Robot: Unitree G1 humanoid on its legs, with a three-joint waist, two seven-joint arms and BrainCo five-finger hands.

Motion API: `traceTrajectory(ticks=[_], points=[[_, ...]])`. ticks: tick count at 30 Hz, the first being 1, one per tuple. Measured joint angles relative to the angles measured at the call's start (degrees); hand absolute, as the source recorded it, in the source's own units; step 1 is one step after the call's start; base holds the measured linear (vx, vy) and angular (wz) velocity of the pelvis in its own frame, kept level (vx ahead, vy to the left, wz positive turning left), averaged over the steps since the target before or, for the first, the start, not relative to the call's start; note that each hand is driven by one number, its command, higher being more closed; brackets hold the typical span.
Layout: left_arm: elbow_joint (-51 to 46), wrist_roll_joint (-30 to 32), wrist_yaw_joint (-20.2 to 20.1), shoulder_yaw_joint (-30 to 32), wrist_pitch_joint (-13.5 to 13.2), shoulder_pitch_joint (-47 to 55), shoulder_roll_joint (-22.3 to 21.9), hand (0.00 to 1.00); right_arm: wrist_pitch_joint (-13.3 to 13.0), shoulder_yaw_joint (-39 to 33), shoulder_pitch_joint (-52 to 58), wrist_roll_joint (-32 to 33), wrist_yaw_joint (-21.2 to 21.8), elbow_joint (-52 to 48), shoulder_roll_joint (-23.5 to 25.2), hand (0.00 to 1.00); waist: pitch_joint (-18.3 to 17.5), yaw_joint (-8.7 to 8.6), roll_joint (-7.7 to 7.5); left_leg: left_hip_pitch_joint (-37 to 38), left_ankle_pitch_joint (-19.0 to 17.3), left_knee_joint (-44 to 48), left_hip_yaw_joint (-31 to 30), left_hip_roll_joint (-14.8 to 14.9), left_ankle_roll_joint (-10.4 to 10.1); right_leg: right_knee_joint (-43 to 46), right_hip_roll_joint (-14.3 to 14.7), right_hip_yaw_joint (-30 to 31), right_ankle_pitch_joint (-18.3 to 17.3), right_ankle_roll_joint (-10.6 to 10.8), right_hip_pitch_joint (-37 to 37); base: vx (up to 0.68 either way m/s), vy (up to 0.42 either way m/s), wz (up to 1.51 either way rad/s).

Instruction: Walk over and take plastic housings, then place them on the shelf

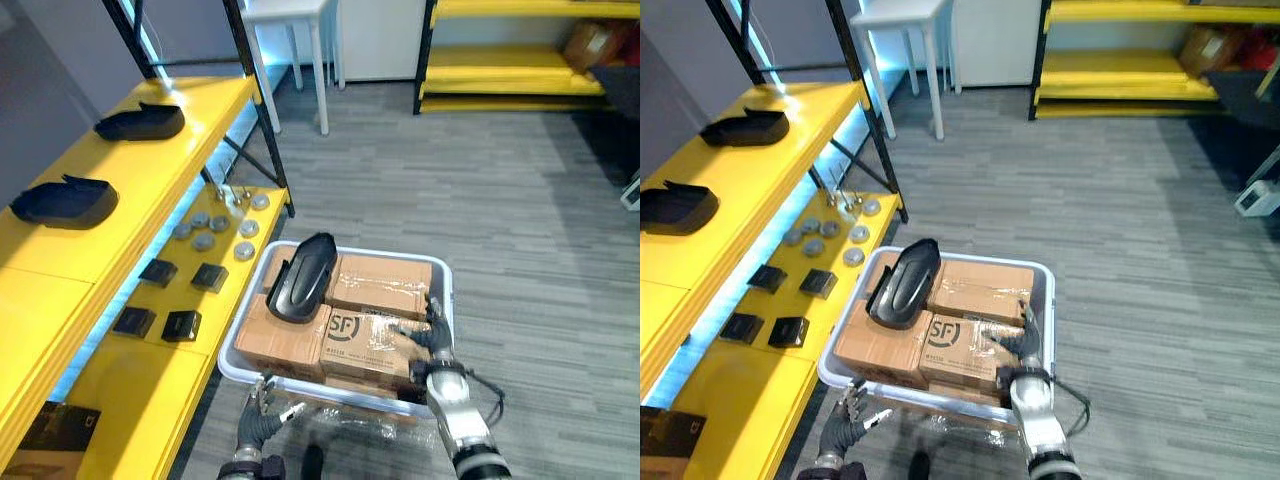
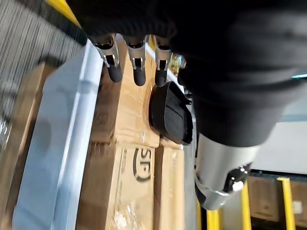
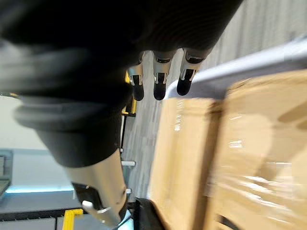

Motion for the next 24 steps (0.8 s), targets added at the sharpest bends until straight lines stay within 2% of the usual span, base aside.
traceTrajectory(ticks=[2,5,7,10,13,20,24], points=[[2.2,0.4,0.6,-0.4,-0.2,-0.9,-0.1,0.0,0.2,0.0,-1.5,0.1,-0.9,0.9,0.2,0.0,1.0,1.12,-0.35,0.4,0.5,-1.5,-0.1,0.8,-0.3,-0.1,0.6,-0.2,0.0,0.0,0.0,0.13,-0.081,0.13],[9.6,0.4,2.0,-0.3,-0.4,-2.4,-0.4,0.0,0.2,0.1,-4.6,0.5,-1.5,1.4,0.1,0.0,2.7,1.61,-1.06,0.3,0.6,-1.6,-0.1,0.8,-0.3,-0.2,0.7,-0.2,0.0,0.0,0.0,0.12,-0.044,0.07],[19.5,0.3,3.6,3.9,0.0,-4.3,-0.8,0.0,0.2,0.2,-8.9,2.1,-1.7,3.9,0.1,0.0,4.5,2.29,-2.73,0.0,0.6,-1.6,-0.1,1.1,-0.3,-0.2,1.0,-0.2,0.0,0.0,-0.1,0.08,-0.034,0.04],[26.3,0.3,6.1,9.6,0.8,-5.0,-0.4,0.0,0.2,1.0,-12.2,2.2,-1.7,4.8,0.1,0.0,5.8,3.7,-4.78,-1.2,0.6,-1.6,-0.2,1.7,-0.3,-0.2,1.8,-0.3,0.0,0.0,-0.7,0.08,-0.04,0.2],[28.5,0.2,7.4,12.2,0.7,-5.1,0.0,0.0,0.1,3.0,-15.0,2.2,-1.6,6.0,-0.1,0.0,7.2,5.14,-5.37,-1.6,0.6,-1.5,-0.5,2.0,-0.3,-0.1,2.2,-0.4,0.0,0.0,-0.6,0.06,-0.029,0.18],[31.7,-0.2,8.8,15.0,0.2,-6.5,0.5,0.0,0.0,6.0,-22.4,1.6,-1.7,7.8,-0.4,0.0,10.3,5.84,-6.51,-3.6,0.5,-1.5,-2.7,2.0,-0.4,0.0,2.5,-2.8,0.0,0.0,-1.4,0.01,-0.002,0.16],[31.8,-0.6,8.8,15.0,-0.1,-6.8,1.1,0.0,0.0,11.5,-26.1,-2.9,-1.6,9.3,-3.6,0.0,11.2,6.35,-7.26,-4.8,0.2,-1.5,-4.2,1.6,-0.8,-0.2,2.5,-3.4,0.0,0.0,-1.9,-0.01,0.038,0.16]])
